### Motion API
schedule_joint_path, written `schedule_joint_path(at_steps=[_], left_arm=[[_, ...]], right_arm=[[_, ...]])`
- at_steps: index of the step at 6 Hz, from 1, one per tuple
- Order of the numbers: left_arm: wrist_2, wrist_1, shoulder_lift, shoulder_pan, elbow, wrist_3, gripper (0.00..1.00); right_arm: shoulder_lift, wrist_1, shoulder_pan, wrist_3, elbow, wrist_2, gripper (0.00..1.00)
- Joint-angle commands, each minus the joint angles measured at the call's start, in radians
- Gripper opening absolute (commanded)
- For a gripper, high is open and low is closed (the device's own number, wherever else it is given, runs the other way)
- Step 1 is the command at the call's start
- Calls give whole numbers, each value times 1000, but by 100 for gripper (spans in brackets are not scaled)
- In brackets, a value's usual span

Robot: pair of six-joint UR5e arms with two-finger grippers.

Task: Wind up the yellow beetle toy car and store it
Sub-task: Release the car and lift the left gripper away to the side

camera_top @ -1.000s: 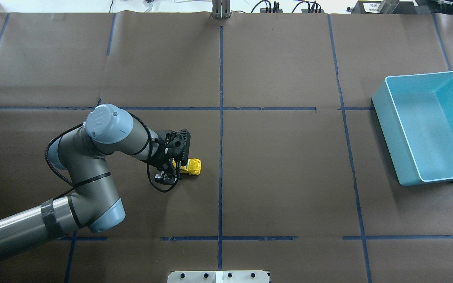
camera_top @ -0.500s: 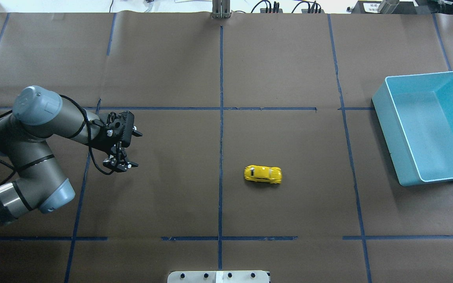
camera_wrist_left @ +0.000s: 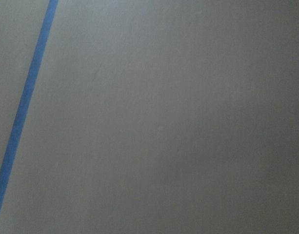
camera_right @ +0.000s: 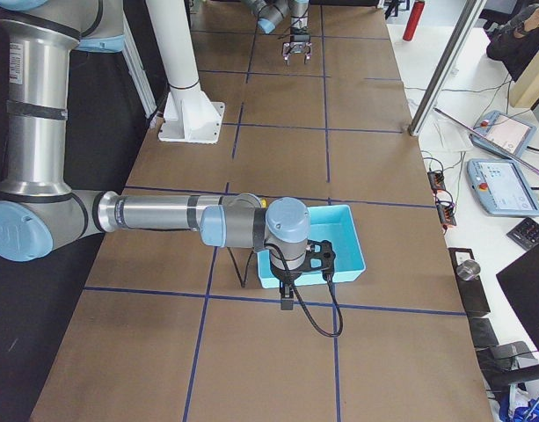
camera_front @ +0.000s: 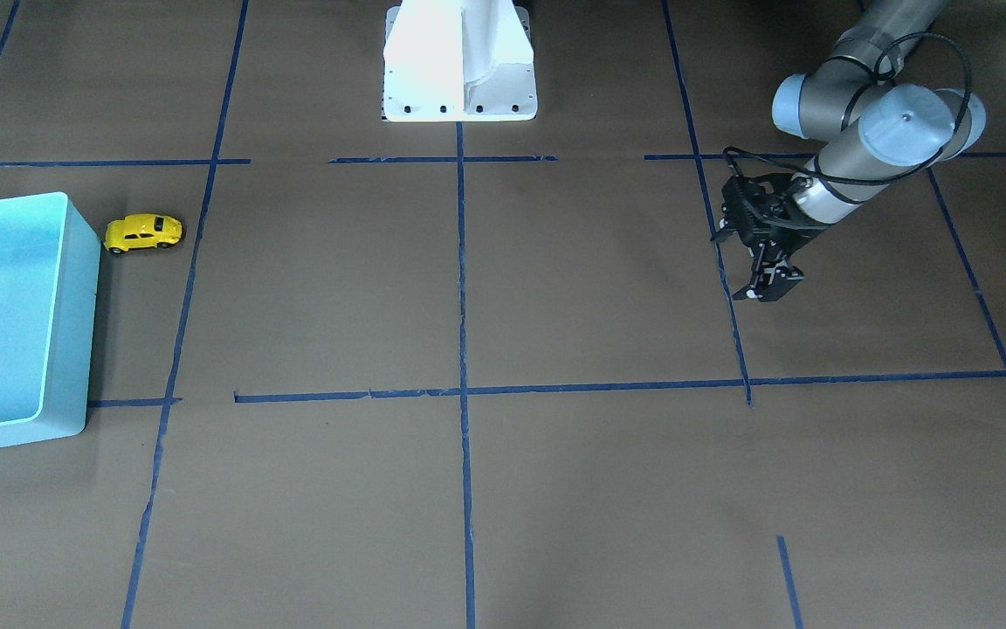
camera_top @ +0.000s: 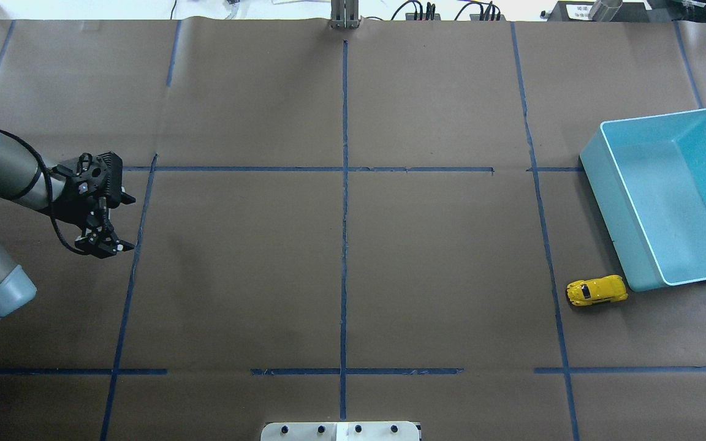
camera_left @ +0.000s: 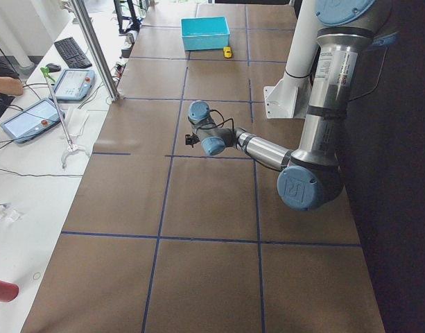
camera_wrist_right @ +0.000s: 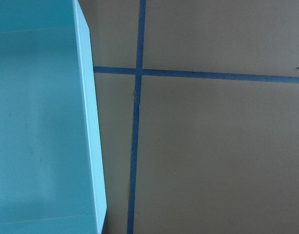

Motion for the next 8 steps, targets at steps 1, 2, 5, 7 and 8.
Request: schedule_joint_path(at_steps=[1, 2, 5, 7, 8], left_arm=[[1, 121, 53, -88, -56, -2, 100], [1, 169, 64, -141, -64, 0, 100], [3, 339, 166, -409, -81, -8, 100], [-14, 422, 202, -574, -64, -16, 100], [-171, 422, 220, -632, -21, -102, 100]], right_arm=[[14, -3, -1, 0, 2, -21, 100], [38, -6, -3, 0, 8, -21, 100], [173, -256, -136, 3, 226, -30, 100], [189, -276, -260, 0, 370, -53, 100], [166, -270, -325, -11, 469, -53, 100]])
